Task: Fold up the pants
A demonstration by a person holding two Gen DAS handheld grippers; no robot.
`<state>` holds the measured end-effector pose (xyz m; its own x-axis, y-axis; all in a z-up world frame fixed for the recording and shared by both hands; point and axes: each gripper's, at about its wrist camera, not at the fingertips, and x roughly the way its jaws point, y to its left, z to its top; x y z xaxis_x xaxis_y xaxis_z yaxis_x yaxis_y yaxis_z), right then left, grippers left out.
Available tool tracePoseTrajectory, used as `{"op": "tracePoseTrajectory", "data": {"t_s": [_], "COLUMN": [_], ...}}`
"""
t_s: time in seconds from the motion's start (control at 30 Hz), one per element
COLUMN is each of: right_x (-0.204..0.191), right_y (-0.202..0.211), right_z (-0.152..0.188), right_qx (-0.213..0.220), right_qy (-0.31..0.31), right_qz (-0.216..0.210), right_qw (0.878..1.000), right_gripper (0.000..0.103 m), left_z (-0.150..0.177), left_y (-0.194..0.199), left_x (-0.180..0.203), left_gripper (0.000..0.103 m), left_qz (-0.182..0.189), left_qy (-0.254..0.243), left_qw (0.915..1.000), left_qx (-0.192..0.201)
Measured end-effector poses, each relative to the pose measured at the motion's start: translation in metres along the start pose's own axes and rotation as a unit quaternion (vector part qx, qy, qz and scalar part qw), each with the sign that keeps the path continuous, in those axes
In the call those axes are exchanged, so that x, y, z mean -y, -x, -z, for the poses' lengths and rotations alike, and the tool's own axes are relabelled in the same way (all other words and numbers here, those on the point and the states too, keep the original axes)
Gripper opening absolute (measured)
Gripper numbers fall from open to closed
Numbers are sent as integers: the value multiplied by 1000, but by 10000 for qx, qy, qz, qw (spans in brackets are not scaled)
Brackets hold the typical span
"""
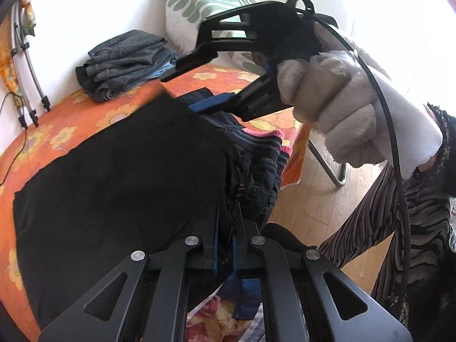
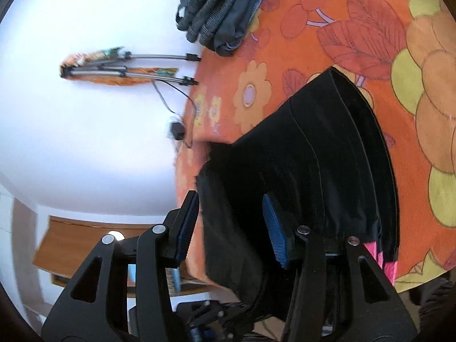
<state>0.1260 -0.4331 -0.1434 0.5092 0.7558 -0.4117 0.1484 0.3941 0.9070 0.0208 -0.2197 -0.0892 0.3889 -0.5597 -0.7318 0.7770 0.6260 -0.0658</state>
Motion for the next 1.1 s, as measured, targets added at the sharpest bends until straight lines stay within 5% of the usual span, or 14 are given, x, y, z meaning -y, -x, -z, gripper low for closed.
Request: {"op": "tracePoseTrajectory", "data": {"t_s": [0.13,0.33,0.4,0.47,0.8,1.03,1.1], "right_x": [-1,-7,-15,-26,-70,-41,-40], "right_y": [-2,-22,-31,-37,2,4,1], "right_z": [0,2,2,4,5,-3,-1], "right_qx": [-110,-226,-234,-240,257,158,32], "right_qy": [192,742,1105,1426,2553,2293,2329], "right_qz": [258,1208,1555,1842,2876,3106,3114], "right_qw": [9994,9896,9814,9722,9228,9223,9213], "right_gripper": [50,46,12,7,4,4,6], "left_z": [-2,-4,-6,-10,-41,-41,-37], "left_y": [-3,-3,-2,0,-10,-21,-11], "left_x": [0,-2,-3,-3,23,20,18], "left_gripper": [5,5,5,5,5,6,13], "left_qz": [5,65,94,127,456,606,582], "left_qy": [-20,109,178,257,141,243,172], "left_qw": [10000,9999,9998,9996,9981,9978,9981], "left_qx": [-22,-22,2,66,394,120,66]}}
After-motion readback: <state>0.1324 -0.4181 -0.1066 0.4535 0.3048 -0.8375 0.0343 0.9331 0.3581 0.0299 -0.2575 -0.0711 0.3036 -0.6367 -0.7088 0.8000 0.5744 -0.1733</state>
